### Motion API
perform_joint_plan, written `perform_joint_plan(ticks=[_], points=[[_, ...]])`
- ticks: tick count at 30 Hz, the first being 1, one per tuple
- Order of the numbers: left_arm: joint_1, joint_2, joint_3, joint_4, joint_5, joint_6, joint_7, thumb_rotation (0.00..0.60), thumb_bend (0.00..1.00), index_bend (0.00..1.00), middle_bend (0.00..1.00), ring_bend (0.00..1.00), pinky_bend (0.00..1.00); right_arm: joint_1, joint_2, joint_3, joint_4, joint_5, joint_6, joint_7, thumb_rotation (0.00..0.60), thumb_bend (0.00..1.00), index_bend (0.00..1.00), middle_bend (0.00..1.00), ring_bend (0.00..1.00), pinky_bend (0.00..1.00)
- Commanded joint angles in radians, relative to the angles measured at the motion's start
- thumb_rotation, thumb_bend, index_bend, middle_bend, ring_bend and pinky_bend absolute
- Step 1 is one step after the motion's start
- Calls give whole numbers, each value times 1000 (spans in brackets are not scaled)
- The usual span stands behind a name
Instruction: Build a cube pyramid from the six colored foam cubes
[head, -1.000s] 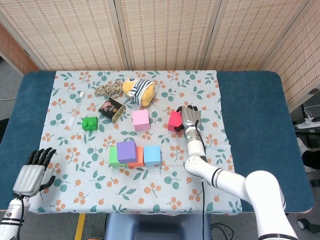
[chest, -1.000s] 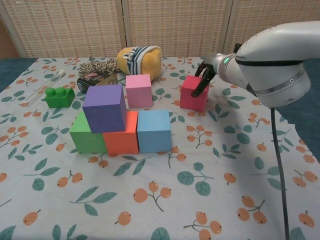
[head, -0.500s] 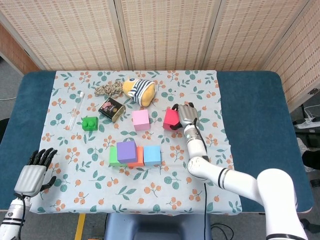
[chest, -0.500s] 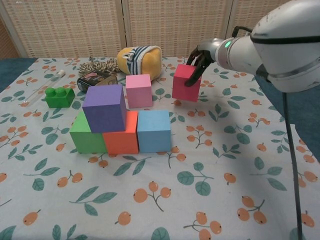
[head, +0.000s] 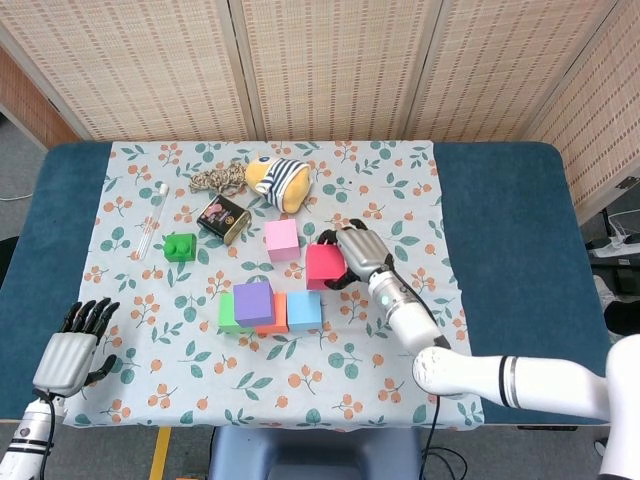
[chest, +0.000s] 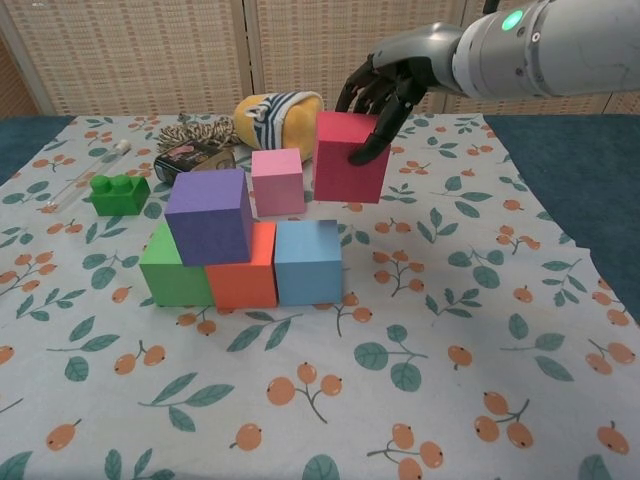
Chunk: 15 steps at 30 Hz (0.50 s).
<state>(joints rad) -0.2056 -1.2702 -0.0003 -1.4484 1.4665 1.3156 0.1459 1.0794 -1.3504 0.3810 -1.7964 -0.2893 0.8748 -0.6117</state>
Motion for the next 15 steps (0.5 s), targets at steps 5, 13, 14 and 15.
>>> perform_joint_plan(ticks=[5, 13, 14, 15], points=[[5, 9, 1, -4, 10, 13, -17, 600, 353, 0, 35, 0, 47, 65, -9, -52, -57, 31, 35, -22, 600, 420, 583, 461, 208, 17], [8, 21, 1, -5, 18, 23, -43, 600, 354, 0, 35, 0, 47, 155, -91, -72, -37, 101, 93, -53, 600, 421, 582, 461, 208, 17], [8, 22, 2, -5, 19, 24, -45, 600, 353, 0, 35, 0, 47, 164, -101, -74, -34, 108, 102, -57, 600, 421, 582, 461, 208, 17], [9, 23, 2, -5, 20, 24, -47, 600, 353, 0, 35, 0, 47, 171, -107, -75, -33, 113, 107, -59, 600, 421, 582, 461, 208, 17]])
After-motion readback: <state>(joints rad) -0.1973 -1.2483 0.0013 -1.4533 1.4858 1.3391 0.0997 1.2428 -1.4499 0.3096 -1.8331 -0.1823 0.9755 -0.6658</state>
